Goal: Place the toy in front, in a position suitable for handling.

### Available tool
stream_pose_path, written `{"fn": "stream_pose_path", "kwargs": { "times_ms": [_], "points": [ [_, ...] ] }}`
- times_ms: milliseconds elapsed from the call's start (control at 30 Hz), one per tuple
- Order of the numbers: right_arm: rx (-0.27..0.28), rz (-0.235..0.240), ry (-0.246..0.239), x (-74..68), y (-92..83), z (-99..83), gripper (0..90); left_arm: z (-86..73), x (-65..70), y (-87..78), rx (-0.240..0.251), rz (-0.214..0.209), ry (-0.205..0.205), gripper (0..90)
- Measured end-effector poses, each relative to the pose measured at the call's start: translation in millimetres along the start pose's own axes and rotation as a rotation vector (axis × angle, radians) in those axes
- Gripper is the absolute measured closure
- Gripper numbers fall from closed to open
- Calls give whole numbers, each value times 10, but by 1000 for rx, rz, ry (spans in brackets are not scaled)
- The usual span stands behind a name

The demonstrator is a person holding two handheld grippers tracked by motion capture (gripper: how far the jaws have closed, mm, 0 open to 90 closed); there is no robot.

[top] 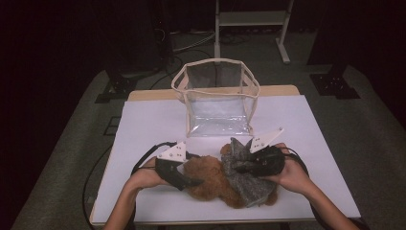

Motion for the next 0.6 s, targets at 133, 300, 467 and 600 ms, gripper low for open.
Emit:
{"fn": "stream_pose_path", "kwargs": {
  "times_ms": [133,300,467,600],
  "points": [
    [-3,-19,-39,-46,-57,100,793,27,23,30,-10,50,47,416],
    [-5,4,-97,-117,91,438,791,59,56,53,-27,73,95,445],
    [-33,33,-112,-111,327,596,788,42,81,34,-37,76,130,444],
    [-44,-9,-76,70,234,510,788,50,102,34,-41,76,148,443]
  ]
}}
Point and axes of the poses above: each handheld gripper's, and its own axes: y roughly forward along the jaws, z roughly out of its top, x roughly to its right, the point moved 4 cm from there along y, roughly forward along the jaws, and after that the axes turned 1 degree about -y, right-handed, at the moved point
